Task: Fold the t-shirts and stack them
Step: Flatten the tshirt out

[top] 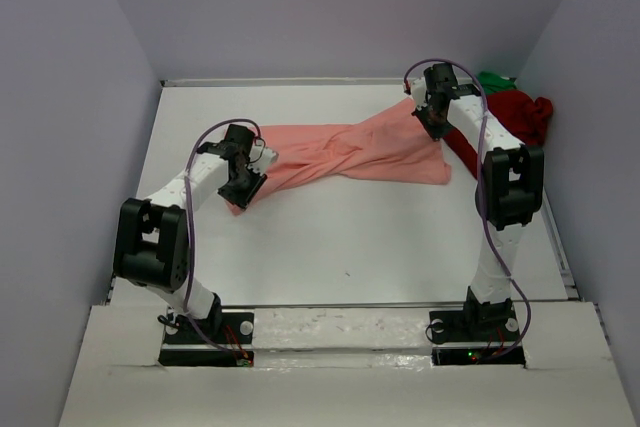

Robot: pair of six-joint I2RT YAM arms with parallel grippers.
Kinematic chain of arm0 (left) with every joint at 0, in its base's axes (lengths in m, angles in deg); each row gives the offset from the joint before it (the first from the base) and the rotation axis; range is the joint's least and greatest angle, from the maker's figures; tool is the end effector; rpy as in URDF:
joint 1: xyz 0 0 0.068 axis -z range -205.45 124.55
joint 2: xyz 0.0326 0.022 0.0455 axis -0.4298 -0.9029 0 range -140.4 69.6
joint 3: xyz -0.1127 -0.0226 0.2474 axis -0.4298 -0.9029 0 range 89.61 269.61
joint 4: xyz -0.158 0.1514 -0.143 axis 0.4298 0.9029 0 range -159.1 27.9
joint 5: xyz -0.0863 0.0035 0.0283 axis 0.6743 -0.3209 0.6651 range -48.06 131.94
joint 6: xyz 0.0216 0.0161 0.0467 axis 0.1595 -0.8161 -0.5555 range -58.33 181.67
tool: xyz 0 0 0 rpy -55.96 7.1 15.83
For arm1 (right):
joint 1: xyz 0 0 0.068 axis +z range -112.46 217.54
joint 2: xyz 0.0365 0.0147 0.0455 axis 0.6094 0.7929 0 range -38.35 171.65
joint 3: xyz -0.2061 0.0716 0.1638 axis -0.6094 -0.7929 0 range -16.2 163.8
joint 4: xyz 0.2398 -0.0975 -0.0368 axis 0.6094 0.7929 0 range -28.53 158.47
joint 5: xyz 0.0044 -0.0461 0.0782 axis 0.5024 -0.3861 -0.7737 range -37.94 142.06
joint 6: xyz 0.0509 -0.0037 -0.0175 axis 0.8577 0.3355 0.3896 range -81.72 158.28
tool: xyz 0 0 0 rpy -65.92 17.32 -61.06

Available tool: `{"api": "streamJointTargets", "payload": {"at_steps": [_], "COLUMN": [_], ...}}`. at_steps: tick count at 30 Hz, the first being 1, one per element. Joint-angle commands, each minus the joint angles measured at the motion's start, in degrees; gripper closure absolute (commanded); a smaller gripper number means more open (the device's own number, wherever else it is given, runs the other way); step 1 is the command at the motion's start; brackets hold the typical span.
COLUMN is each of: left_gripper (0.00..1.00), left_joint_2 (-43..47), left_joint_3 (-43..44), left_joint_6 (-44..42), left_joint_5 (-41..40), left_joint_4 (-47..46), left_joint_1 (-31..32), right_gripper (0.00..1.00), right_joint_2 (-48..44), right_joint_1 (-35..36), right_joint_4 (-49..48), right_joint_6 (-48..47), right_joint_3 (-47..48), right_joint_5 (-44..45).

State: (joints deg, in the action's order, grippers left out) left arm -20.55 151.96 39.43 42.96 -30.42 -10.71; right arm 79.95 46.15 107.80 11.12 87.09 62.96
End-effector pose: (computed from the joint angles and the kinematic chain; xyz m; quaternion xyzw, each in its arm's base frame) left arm 0.2987 -0.0794 0.2158 0.3122 0.9279 0.0046 0.2039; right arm 0.4455 0.0606 0.2448 -0.2738 0.9251 -0.1305 0.2283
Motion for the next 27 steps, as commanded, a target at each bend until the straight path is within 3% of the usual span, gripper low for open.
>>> {"api": "streamJointTargets", "payload": {"at_steps": [1,10,27], "left_gripper": [0.56,0.57,0.59], "left_joint_2": [1.9,2.2,-0.2], "left_joint_3": [-1.9,-3.4,-6.4], "left_joint_6": [0.2,1.0,-0.7], "left_joint_5": [-0.4,-5.4,-6.1], "left_joint_4": [-2.1,-6.0,-9.3], "left_joint_1": [0.8,1.3,1.5], "right_gripper": [1.0,1.0,1.0], "right_joint_2": [-1.4,-1.6,-1.8], "right_joint_1": [-0.4,-0.4,-0.4], "right_joint_4": [0.4,0.6,0.9], "right_joint_6": [0.4,0.3,0.2], "right_joint_3": [1.0,0.9,0.6], "right_joint_5": [-0.4,-0.3,0.2]}}
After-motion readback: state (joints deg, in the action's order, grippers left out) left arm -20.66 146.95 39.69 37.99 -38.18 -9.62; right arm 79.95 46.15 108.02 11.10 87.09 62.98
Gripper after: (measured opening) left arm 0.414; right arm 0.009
